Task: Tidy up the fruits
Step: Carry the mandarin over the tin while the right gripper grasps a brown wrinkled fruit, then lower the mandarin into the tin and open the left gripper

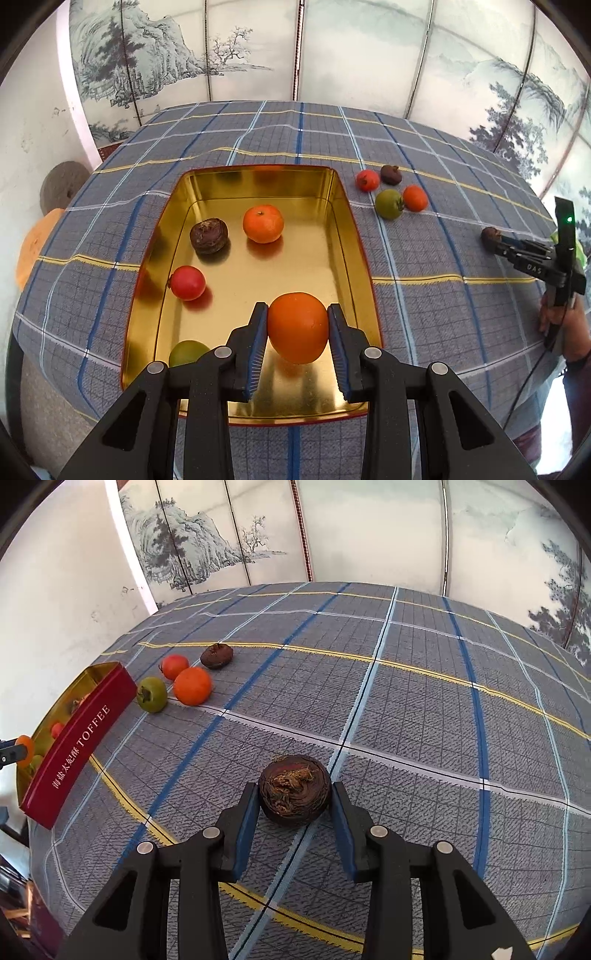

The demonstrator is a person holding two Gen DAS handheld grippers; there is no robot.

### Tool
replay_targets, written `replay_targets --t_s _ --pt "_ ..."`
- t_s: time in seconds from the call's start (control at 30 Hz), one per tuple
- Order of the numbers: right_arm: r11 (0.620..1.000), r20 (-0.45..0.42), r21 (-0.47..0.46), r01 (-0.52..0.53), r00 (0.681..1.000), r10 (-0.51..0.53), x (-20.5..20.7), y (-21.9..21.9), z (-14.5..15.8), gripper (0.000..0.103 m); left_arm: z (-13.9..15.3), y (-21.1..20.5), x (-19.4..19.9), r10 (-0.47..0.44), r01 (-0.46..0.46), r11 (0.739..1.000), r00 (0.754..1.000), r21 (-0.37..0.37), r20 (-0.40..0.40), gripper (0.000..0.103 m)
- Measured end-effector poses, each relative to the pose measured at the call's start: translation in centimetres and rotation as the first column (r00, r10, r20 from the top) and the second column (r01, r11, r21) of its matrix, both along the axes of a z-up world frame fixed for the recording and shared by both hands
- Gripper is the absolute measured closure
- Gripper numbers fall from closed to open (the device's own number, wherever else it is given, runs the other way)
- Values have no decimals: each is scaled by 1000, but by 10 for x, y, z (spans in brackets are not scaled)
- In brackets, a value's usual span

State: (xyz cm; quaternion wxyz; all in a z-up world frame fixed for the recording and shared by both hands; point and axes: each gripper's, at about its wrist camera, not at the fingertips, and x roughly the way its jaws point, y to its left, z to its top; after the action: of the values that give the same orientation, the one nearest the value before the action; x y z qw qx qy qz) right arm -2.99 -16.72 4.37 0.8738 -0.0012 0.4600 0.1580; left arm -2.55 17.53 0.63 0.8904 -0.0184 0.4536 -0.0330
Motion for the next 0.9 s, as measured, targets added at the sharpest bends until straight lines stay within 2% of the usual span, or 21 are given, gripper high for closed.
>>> replay_targets --t_s 0.43,0.9 --pt "1000 1 -4 0 1000 0 0 1 0 66 -13 -3 21 31 -30 998 1000 61 -3 70" --pt "1000 1 -4 0 1000 0 0 2 -1 66 -18 -4 19 42 -43 992 999 121 6 69"
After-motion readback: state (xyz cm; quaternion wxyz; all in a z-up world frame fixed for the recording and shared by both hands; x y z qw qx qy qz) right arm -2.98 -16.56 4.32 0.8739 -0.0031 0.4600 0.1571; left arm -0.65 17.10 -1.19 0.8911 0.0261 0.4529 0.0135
